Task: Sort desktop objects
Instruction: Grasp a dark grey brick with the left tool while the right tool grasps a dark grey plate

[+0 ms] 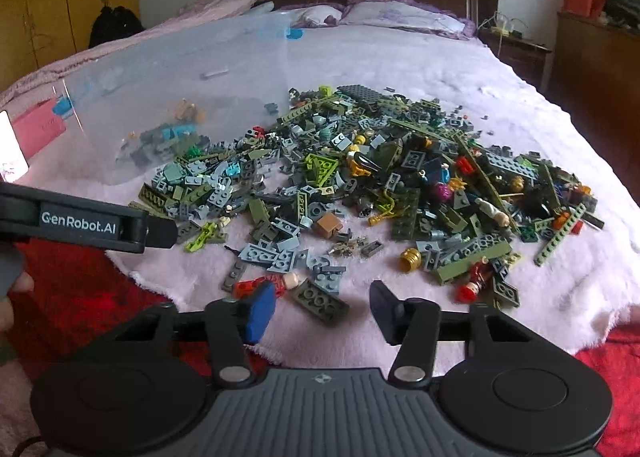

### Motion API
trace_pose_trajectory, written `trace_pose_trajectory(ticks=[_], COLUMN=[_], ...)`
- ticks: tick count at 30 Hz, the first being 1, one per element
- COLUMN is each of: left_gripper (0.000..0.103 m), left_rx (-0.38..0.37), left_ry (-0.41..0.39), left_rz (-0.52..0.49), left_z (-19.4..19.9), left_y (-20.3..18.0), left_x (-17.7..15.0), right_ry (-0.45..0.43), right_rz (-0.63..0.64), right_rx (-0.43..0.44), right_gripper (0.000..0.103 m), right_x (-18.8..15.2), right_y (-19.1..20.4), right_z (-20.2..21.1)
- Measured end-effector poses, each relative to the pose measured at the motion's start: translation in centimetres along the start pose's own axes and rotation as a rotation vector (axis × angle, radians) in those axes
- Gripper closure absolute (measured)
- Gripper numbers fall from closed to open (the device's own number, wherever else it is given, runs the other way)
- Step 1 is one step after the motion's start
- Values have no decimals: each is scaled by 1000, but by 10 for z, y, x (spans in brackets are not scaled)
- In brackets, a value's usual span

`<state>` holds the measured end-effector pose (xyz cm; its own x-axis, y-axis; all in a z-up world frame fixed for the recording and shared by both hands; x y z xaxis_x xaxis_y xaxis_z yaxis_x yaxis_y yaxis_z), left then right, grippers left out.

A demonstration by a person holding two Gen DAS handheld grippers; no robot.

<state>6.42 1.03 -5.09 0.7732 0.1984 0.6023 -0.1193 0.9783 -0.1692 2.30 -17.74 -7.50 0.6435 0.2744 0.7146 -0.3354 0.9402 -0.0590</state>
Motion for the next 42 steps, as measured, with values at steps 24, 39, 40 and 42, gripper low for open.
trace_pose_trajectory(ticks=[24, 39, 40, 42], left_gripper=[75, 77, 77, 78], left_rx=[-46, -44, -45, -49], left_ry=[49, 58, 57, 57], left_rz=[-166, -240, -233, -216], left_z=[-28, -37, -37, -36], left_y=[-22, -35, -34, -33], left_x=[-6, -9, -9, -9], right_ry=[51, 44, 43, 41], right_rz=[-42, -34, -33, -29], right_rx=[15, 21, 21, 21], right_gripper=[67, 61, 61, 61], right_x=[-20, -21, -21, -22], right_y=[-9, -7, -7, -7], right_z=[1, -2, -2, -2])
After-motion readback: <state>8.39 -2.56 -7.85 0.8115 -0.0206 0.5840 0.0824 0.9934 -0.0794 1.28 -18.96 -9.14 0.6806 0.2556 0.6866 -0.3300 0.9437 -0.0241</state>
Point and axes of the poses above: each gripper's, at about its wrist camera, not at the fingertips, and z roughly against the way its jaws point, y to its left, x to its top, the point moved 5 cm from there along -z, roughly the way its jaws point, and after that the axes turned 10 degrees about z, right-handed, at the moved point
